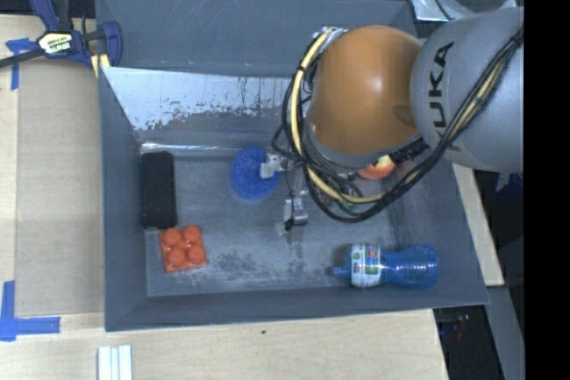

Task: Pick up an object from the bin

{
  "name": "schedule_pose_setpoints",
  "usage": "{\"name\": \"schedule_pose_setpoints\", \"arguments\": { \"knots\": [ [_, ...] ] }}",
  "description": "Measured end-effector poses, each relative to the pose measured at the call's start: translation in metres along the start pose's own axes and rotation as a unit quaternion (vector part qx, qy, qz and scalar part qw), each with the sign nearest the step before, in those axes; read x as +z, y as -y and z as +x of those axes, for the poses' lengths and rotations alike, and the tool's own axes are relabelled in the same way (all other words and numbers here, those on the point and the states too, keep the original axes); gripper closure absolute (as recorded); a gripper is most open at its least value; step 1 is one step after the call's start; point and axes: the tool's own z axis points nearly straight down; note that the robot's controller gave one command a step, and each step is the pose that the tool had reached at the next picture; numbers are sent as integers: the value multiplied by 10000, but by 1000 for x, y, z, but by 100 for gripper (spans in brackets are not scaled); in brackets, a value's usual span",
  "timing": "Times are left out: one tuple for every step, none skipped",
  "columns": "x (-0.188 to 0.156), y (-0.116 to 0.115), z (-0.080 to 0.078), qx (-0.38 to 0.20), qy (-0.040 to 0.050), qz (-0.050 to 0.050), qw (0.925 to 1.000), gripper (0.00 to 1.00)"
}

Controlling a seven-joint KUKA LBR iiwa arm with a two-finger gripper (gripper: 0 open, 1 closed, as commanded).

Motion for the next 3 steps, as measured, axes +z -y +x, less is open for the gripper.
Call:
{"name": "schedule_pose_setpoints", "arguments": {
  "knots": [
    [-11,2,-15,-166,15,-4,9999,0],
    [44,-9,-28,1256,46,-7,9921,0],
    [2,-34,-51,1177,81,-11,9930,100]
  ]
}}
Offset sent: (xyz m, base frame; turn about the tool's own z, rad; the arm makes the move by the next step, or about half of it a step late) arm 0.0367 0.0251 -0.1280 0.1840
